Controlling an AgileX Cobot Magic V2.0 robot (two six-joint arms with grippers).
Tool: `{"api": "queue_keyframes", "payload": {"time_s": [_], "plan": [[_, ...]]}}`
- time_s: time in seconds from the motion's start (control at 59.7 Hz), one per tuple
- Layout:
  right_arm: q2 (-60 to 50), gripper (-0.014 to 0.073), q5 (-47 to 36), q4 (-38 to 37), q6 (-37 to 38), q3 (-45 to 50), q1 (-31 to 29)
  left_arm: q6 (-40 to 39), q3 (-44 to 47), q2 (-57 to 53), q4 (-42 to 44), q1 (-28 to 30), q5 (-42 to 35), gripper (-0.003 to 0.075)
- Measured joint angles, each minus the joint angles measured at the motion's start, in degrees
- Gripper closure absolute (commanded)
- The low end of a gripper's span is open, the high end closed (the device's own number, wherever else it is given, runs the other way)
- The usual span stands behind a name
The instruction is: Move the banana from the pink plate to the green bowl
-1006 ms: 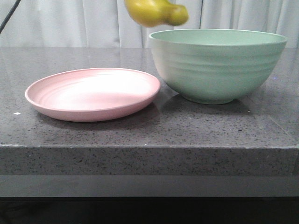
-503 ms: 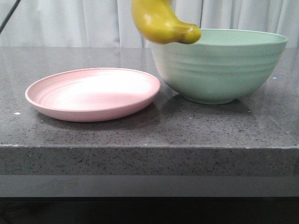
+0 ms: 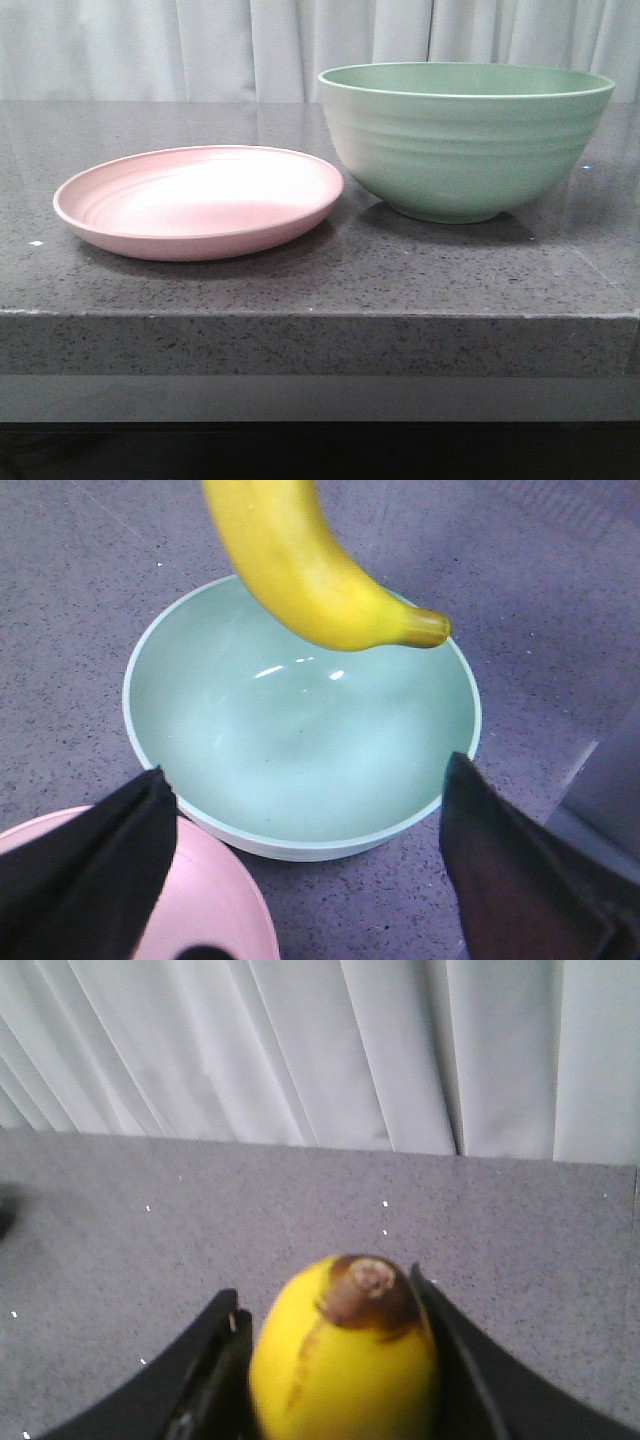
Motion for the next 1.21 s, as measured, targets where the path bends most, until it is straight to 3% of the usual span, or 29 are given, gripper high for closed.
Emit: {"api": "queue_keyframes", "payload": {"time_s": [0.335, 0.62, 0.872, 1.207], "plan": [[12.3, 0.0525, 7.8, -2.5, -5.3, -0.6, -0.4, 0.0, 0.0, 0.0, 0.1, 1.7, 0.4, 0.0184], [14.1, 0.0298, 10.0, -2.6, -5.5, -0.6, -0.4, 0.0, 0.0, 0.0, 0.1, 1.7, 0.3, 0.0184], [14.1, 0.0151, 10.1, -2.6, -5.5, -0.6, -0.4, 0.0, 0.0, 0.0, 0.1, 1.7, 0.3, 0.0184], [13.6, 0.0130, 10.1, -2.6, -5.5, -0.6, -0.5, 0.0, 0.0, 0.0, 0.1, 1.9, 0.4, 0.0184]]}}
